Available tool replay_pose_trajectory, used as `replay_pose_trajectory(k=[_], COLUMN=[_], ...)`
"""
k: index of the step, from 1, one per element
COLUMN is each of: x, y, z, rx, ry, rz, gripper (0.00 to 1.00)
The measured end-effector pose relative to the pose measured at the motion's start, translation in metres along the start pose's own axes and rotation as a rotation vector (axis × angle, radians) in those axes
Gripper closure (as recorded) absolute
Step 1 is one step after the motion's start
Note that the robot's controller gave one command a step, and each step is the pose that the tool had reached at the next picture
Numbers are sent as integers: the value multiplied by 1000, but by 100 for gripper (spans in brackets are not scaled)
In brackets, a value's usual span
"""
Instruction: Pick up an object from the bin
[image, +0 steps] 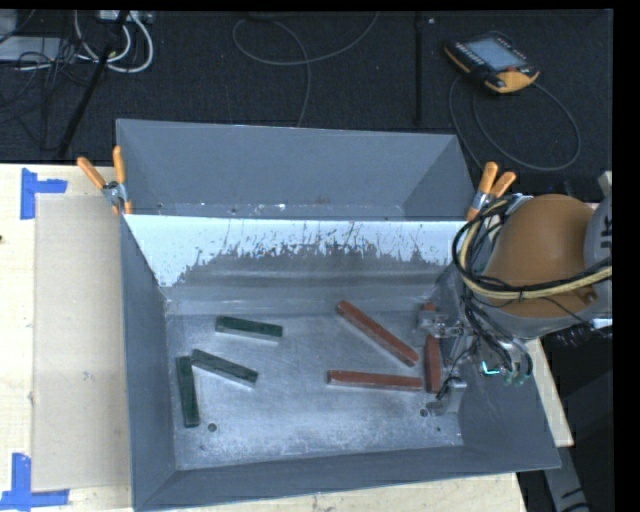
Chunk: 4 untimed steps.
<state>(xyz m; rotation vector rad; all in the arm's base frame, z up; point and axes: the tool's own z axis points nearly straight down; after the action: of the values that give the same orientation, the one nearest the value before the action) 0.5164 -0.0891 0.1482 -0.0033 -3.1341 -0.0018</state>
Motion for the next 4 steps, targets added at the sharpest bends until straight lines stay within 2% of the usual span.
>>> replay_pose_trajectory(k=[1, 2, 3, 4], x=[-2, -19, -35, -66], y=[0, 12, -1, 24], z=[-3, 18, 74, 76], rx=[1, 2, -1, -1], ry=[-6, -13, -10, -10], rz=[-3, 80, 116, 200], gripper=[0, 0, 0, 100])
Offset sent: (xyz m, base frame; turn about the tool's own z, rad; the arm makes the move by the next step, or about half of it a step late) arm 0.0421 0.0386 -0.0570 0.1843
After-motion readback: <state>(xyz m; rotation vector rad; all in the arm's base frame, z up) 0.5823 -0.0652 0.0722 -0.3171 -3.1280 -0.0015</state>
